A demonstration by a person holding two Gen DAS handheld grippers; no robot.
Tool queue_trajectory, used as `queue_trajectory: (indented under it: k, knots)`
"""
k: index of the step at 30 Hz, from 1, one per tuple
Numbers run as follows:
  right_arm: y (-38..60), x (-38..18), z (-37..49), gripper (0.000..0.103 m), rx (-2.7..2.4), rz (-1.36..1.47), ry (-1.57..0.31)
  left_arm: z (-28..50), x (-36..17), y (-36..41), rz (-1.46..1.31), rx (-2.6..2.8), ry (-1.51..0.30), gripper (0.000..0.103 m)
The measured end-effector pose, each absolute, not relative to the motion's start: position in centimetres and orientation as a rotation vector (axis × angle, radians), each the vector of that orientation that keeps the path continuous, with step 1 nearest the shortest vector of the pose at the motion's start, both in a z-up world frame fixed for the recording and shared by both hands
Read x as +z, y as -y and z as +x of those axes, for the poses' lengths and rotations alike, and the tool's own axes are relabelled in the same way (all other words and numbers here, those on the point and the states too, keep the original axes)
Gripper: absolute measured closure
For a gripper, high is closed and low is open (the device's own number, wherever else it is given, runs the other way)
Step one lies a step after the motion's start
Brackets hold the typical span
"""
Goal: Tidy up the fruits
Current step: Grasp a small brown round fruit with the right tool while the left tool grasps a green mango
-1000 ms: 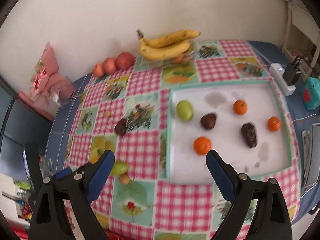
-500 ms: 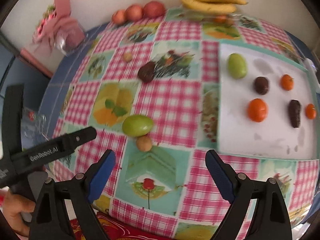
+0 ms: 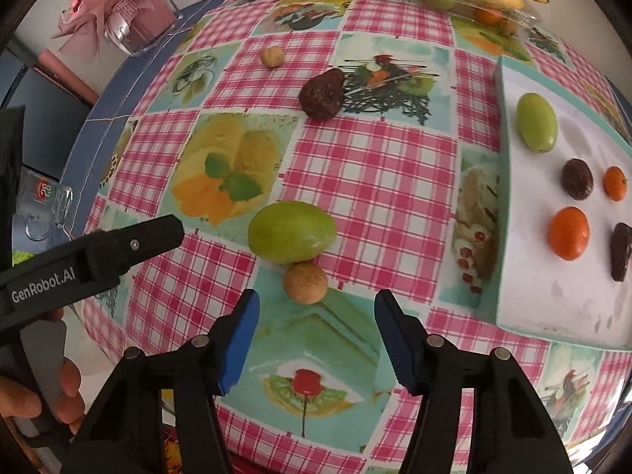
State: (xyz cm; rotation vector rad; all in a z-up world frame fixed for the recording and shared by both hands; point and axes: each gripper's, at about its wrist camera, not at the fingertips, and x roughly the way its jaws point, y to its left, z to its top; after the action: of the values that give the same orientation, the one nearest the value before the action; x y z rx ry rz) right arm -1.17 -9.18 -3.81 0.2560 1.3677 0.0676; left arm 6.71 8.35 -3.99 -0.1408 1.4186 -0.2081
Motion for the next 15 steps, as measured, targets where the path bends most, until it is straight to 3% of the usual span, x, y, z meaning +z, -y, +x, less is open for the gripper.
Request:
queue_trajectory:
  k: [15]
  knots:
    - [8.2, -6.2, 0.5, 0.070, 0.094, 0.241, -1.399, 7.3, -4.7, -6.9, -0.094, -0.201, -1.429, 0.000]
